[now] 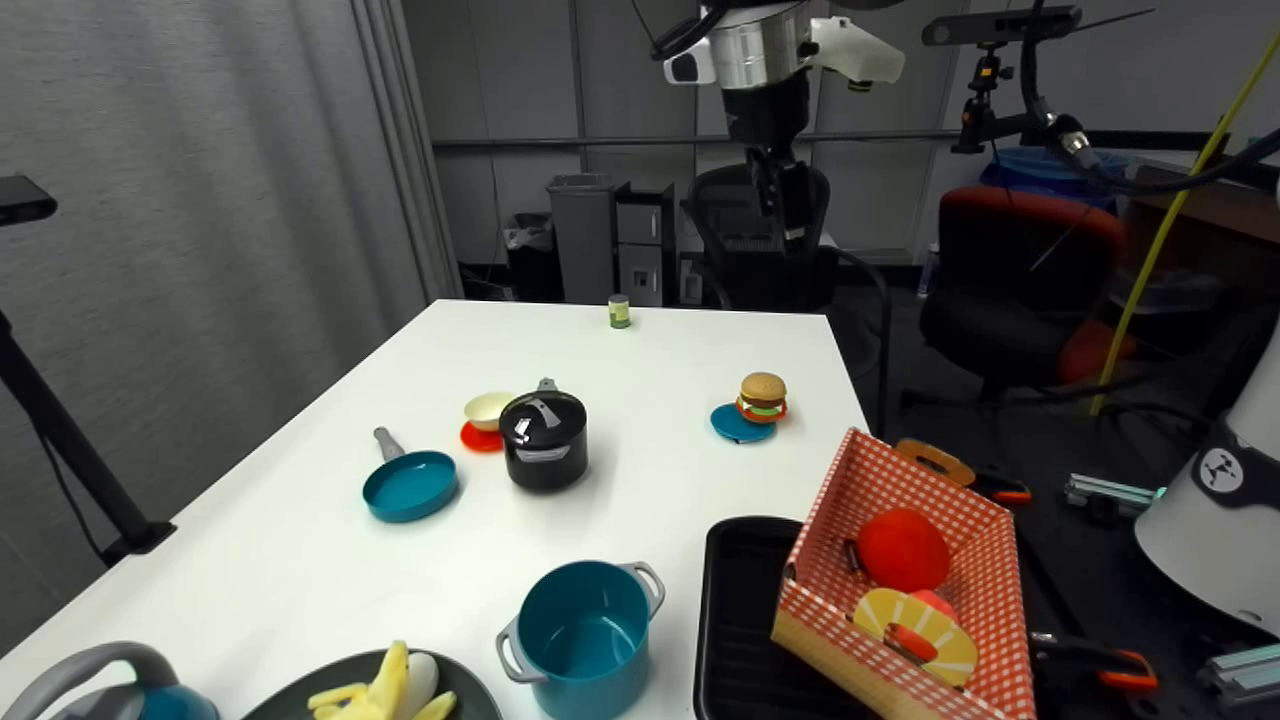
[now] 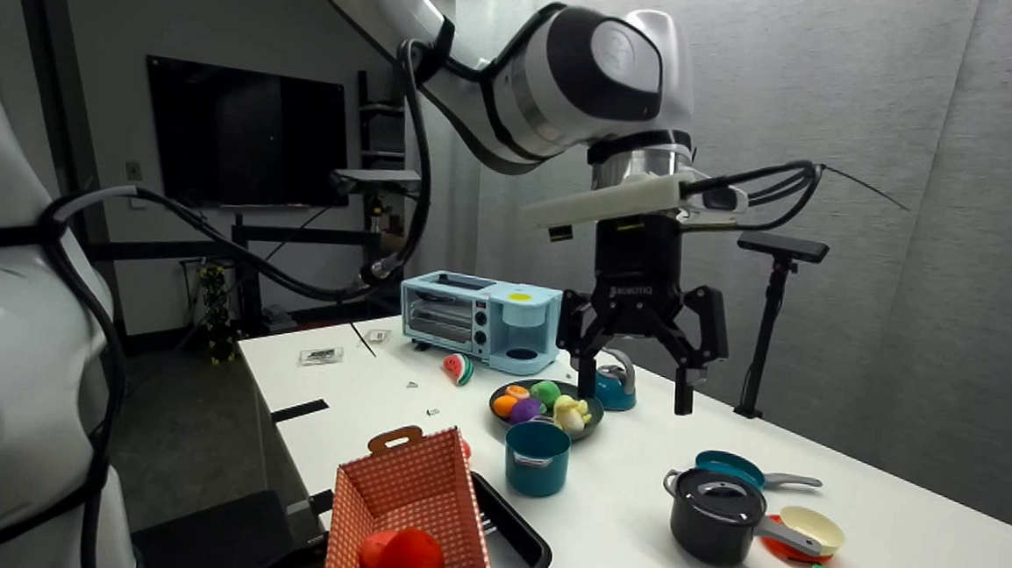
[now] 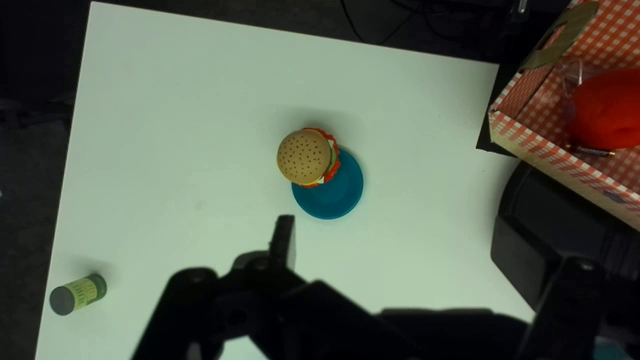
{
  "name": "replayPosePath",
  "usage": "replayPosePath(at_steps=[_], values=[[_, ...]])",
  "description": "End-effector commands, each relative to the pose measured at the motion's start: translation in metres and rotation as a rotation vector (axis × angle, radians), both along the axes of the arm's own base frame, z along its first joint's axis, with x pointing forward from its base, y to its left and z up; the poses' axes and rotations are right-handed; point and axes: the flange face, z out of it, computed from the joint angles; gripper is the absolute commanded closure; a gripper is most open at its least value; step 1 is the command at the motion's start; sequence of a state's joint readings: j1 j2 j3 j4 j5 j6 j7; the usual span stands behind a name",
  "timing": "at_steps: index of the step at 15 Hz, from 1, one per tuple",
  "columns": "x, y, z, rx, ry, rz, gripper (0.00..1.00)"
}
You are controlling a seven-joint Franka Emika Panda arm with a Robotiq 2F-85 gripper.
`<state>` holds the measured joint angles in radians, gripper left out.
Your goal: Take the lid off the black pot and put it on the counter
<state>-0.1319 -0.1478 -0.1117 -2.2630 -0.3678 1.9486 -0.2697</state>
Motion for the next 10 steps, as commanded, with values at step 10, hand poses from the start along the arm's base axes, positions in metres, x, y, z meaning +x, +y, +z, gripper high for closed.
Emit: replayPosePath(at_steps=[10], values=[[0.071, -0.069, -0.068, -0.018, -0.001, -0.015, 0.00]])
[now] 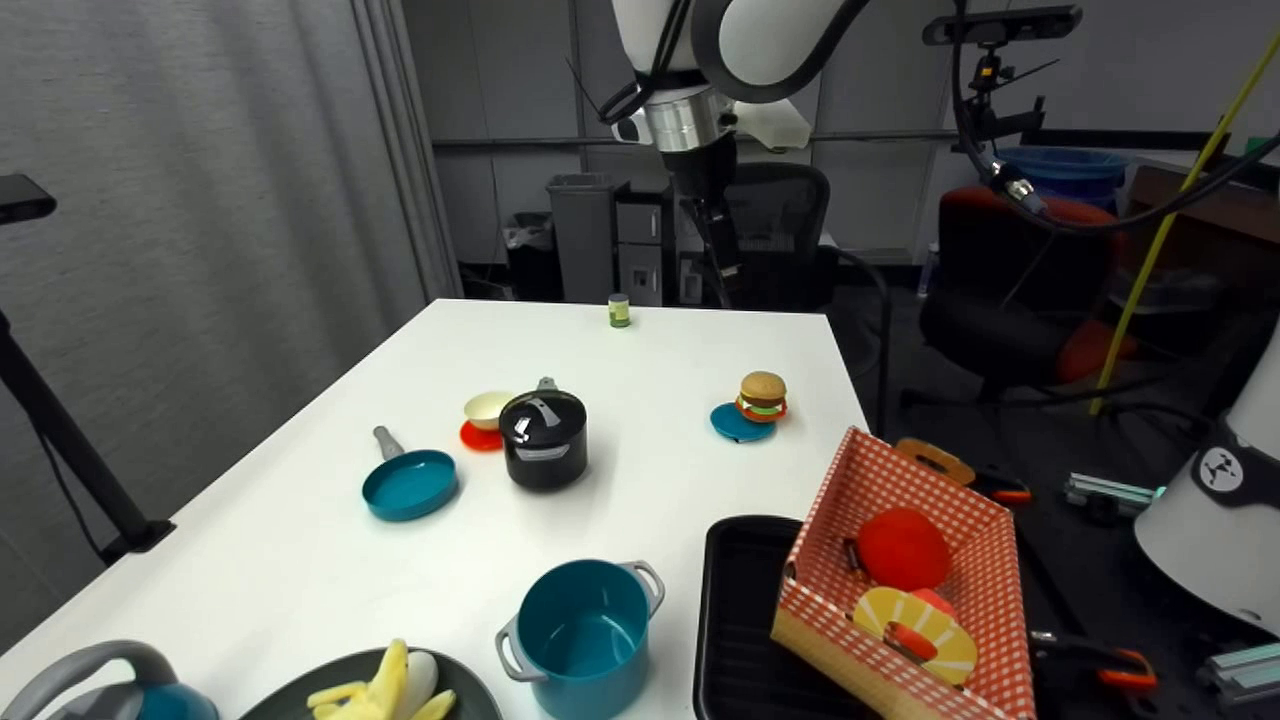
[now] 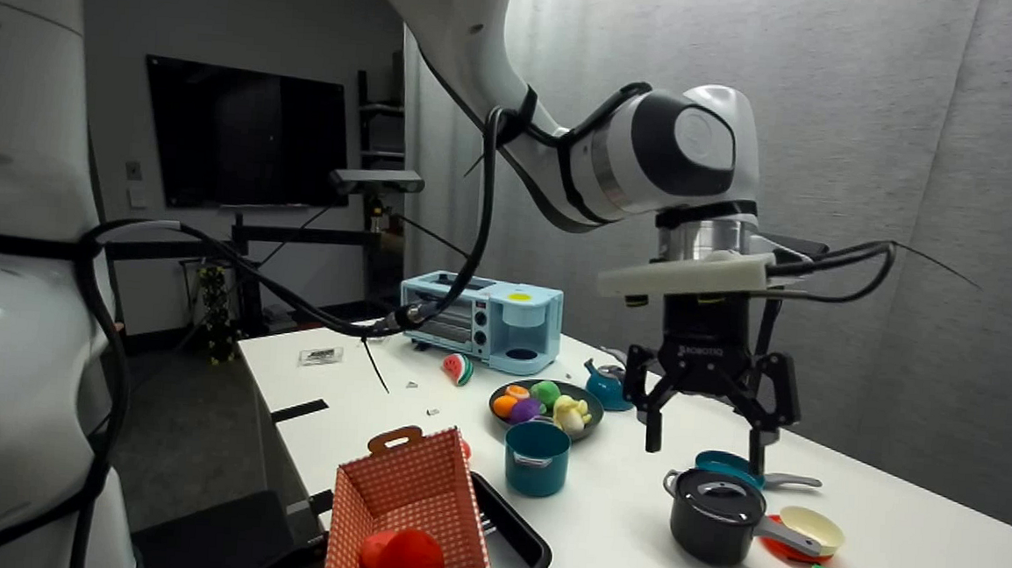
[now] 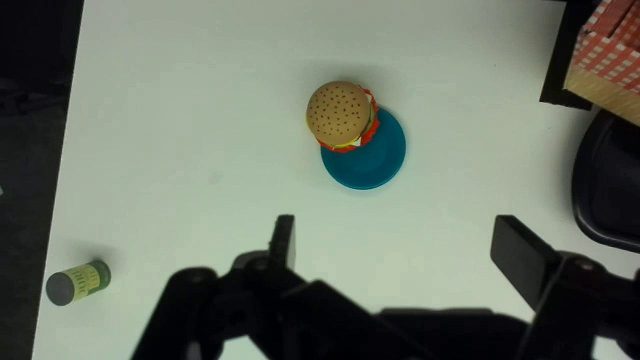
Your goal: Take the lid off the black pot and put it on the counter
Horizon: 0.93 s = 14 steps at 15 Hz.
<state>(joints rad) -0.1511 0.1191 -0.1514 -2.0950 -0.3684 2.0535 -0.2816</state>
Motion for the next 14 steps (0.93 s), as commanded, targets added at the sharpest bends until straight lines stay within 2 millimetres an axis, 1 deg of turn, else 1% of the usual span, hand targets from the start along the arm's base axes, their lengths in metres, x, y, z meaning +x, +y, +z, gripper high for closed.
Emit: replayPosePath(at_steps=[1, 4, 7, 13, 14], values=[[0.012, -0.035, -0.019, -0.004, -0.007, -0.002, 0.00], [0.009, -0.052, -0.040, 0.003, 0.002, 0.010, 0.00], [0.010, -0.060, -0.052, 0.007, 0.012, 0.040, 0.00], [0.016, -0.066, -0.060, 0.020, -0.016, 0.132, 0.00], [0.010, -0.057, -0.061, 0.022, -0.001, 0.088, 0.00]])
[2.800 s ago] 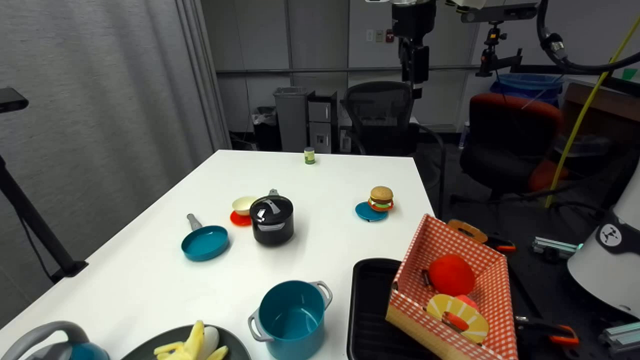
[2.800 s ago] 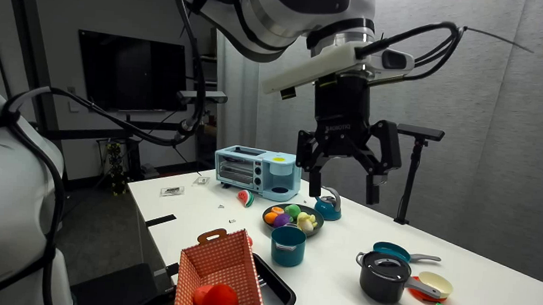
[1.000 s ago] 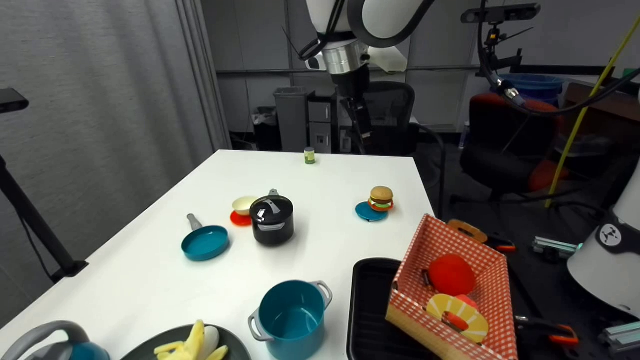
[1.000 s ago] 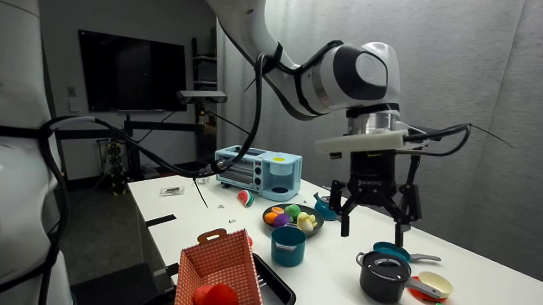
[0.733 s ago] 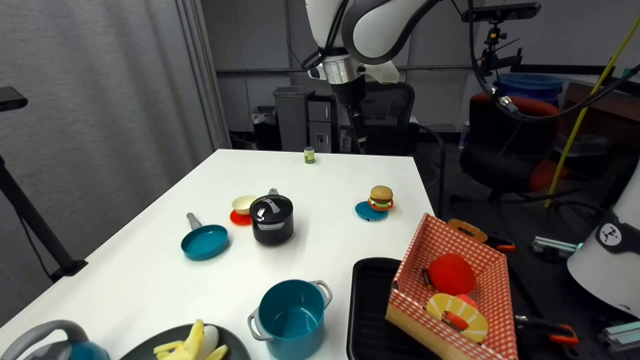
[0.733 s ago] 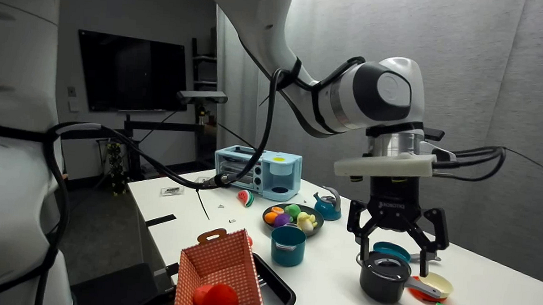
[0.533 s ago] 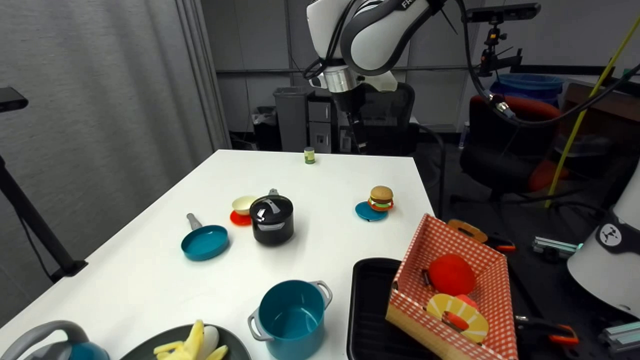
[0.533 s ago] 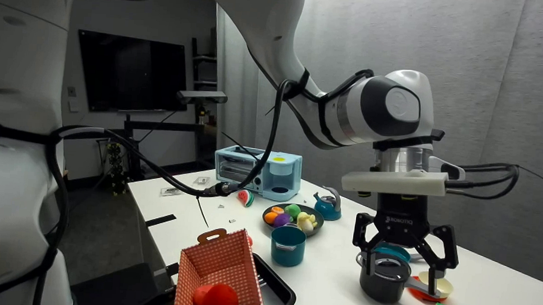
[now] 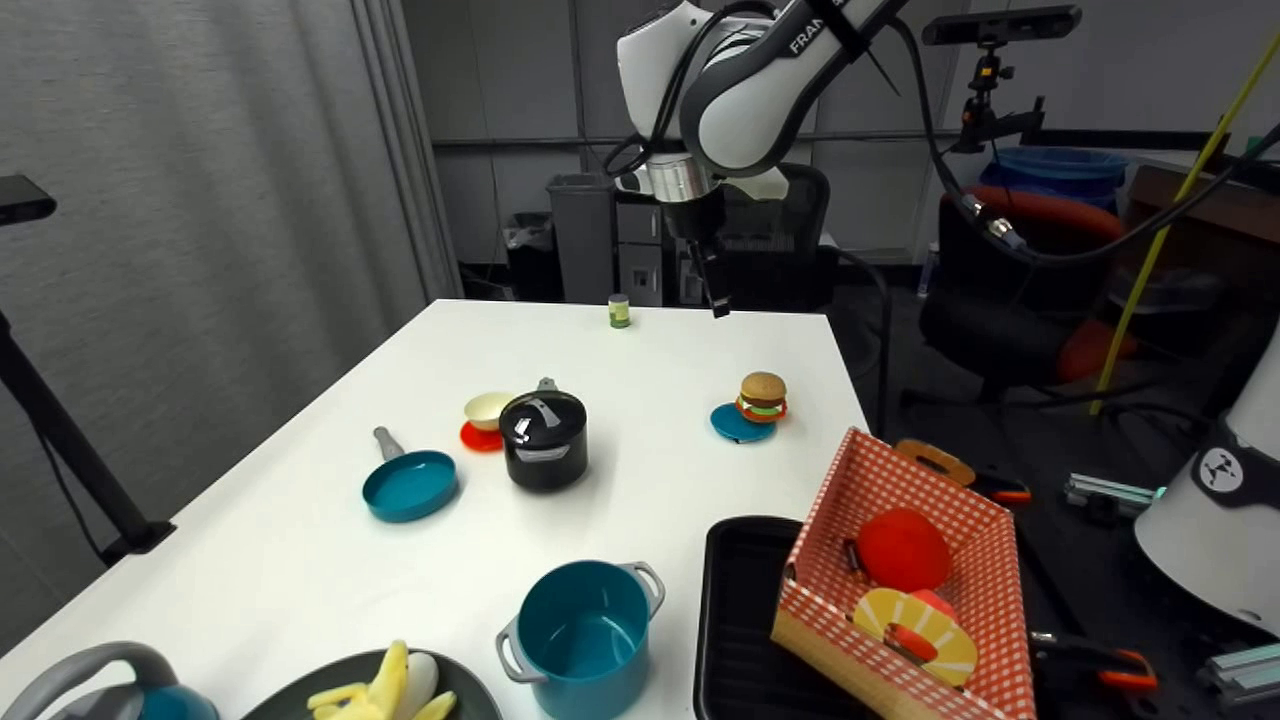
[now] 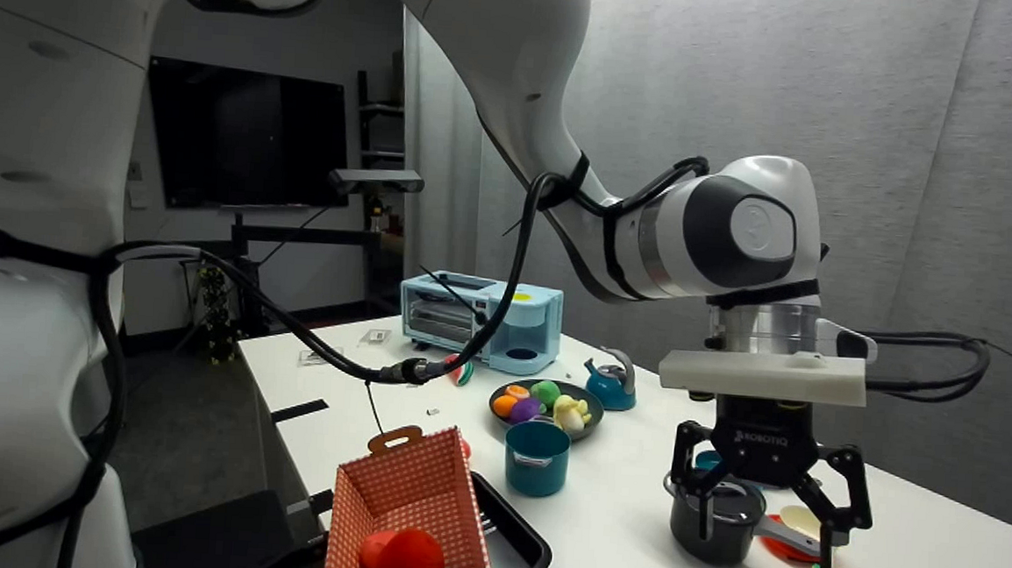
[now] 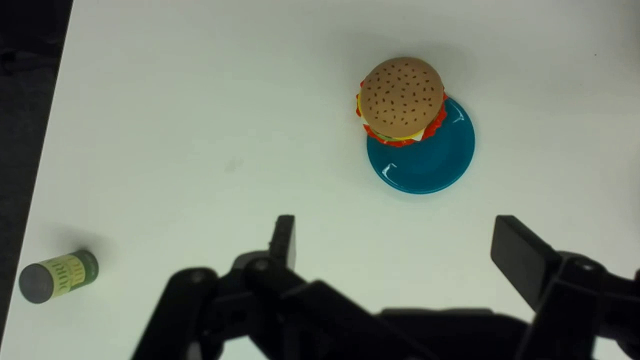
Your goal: Take the lid off the black pot and put it on the counter
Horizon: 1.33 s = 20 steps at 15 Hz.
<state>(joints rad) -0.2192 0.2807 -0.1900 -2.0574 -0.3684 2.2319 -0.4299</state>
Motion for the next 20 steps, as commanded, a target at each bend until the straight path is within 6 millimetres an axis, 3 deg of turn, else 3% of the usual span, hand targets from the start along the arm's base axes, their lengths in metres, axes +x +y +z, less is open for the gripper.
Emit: replayPosePath(at_steps=[1, 12, 20], values=[[0.001, -0.001, 0.000, 0.001, -0.003, 0.011, 0.00], [0.002, -0.002, 0.000, 0.003, -0.015, 0.039, 0.00], [0.013, 0.011, -0.008, 0.171, -0.132, 0.132, 0.00]])
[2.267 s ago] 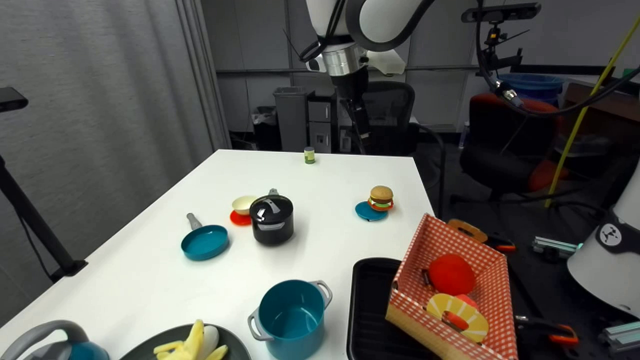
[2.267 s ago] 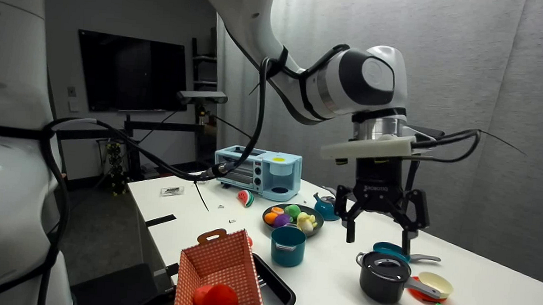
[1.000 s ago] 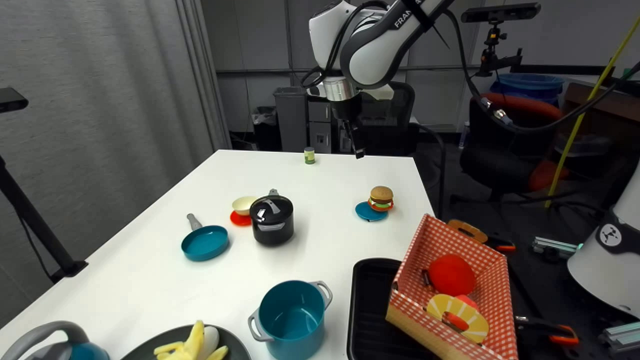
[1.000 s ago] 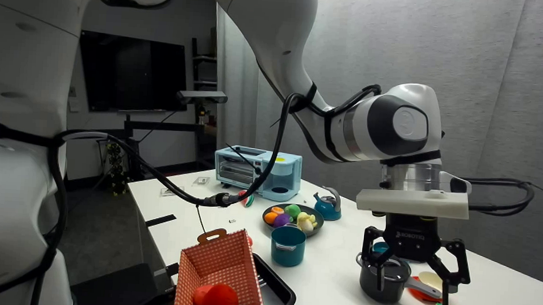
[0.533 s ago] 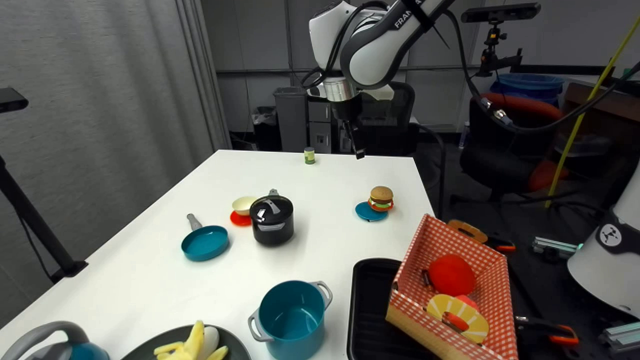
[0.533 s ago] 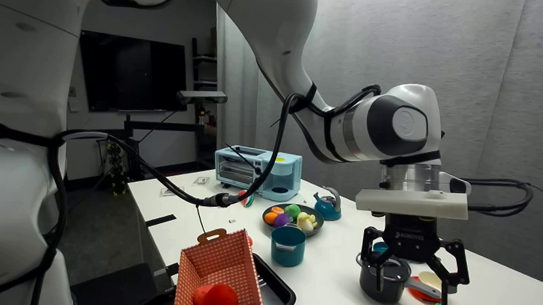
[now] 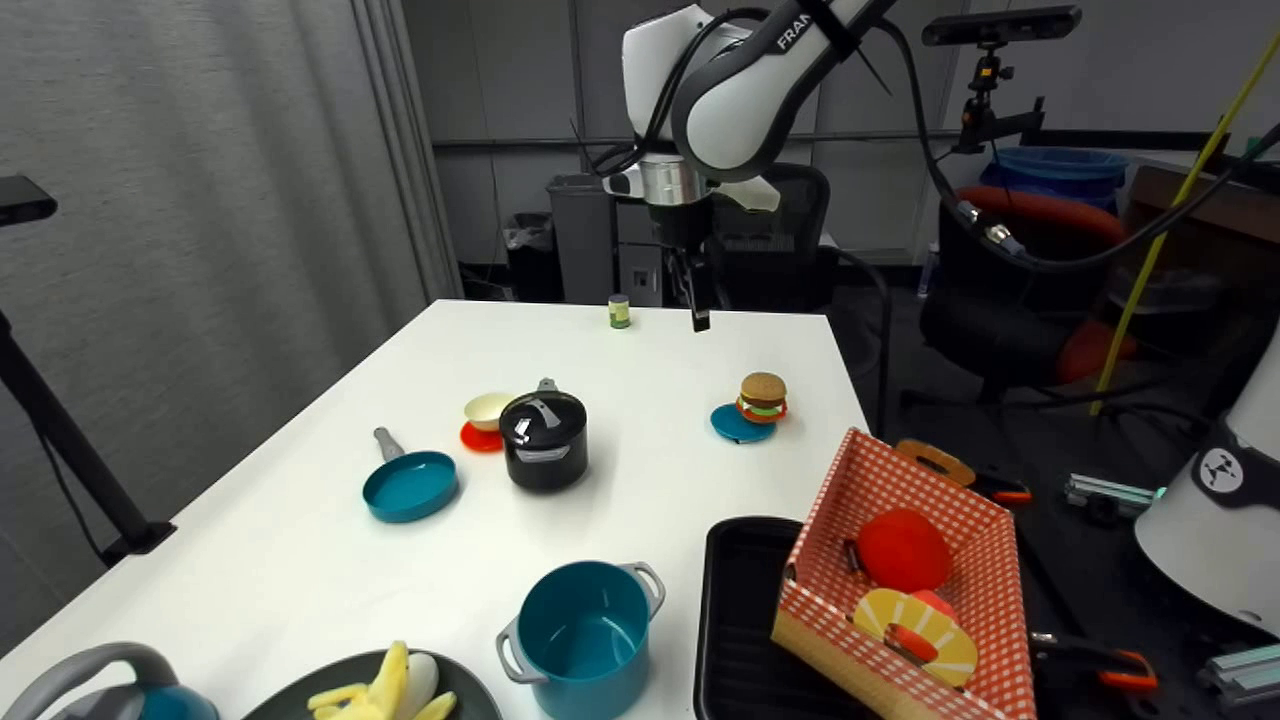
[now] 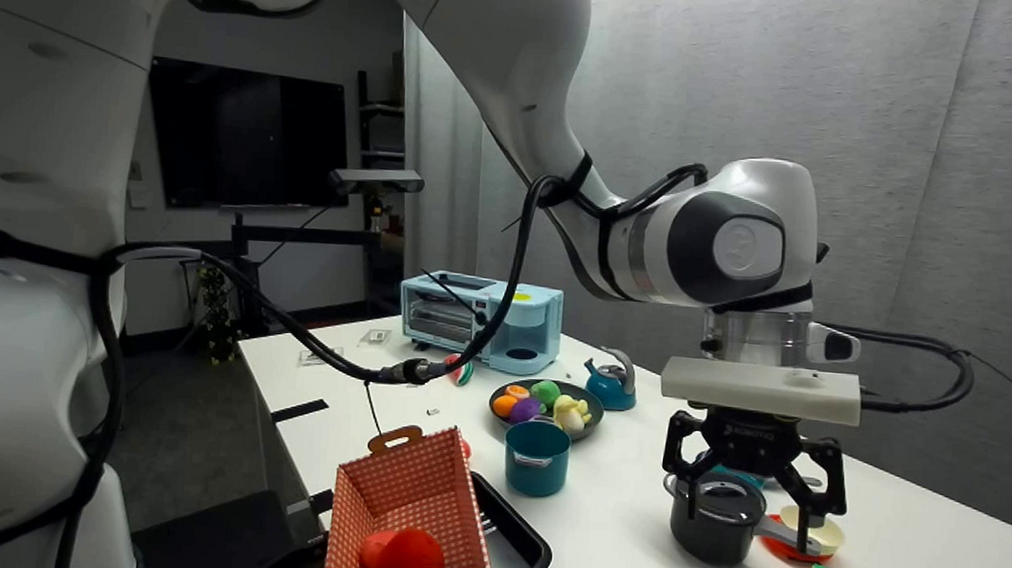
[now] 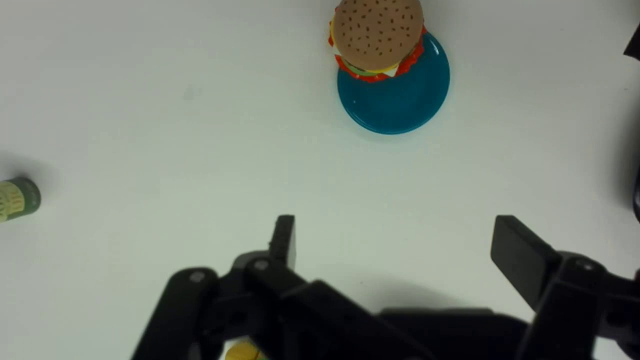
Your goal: Take the lid off the black pot and put it on the counter
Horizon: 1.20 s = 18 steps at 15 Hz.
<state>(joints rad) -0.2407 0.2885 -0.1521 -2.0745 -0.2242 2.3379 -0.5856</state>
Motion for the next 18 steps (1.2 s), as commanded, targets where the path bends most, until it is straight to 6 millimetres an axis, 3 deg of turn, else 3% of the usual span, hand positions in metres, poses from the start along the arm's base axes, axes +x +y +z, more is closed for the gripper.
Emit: replayPosePath(at_steps=[1, 10, 18], values=[[0.002, -0.002, -0.003, 0.070, -0.049, 0.052, 0.00], [0.010, 0.005, -0.009, 0.240, -0.200, -0.016, 0.00], [0.016, 0.006, -0.012, 0.302, -0.271, 0.044, 0.00]])
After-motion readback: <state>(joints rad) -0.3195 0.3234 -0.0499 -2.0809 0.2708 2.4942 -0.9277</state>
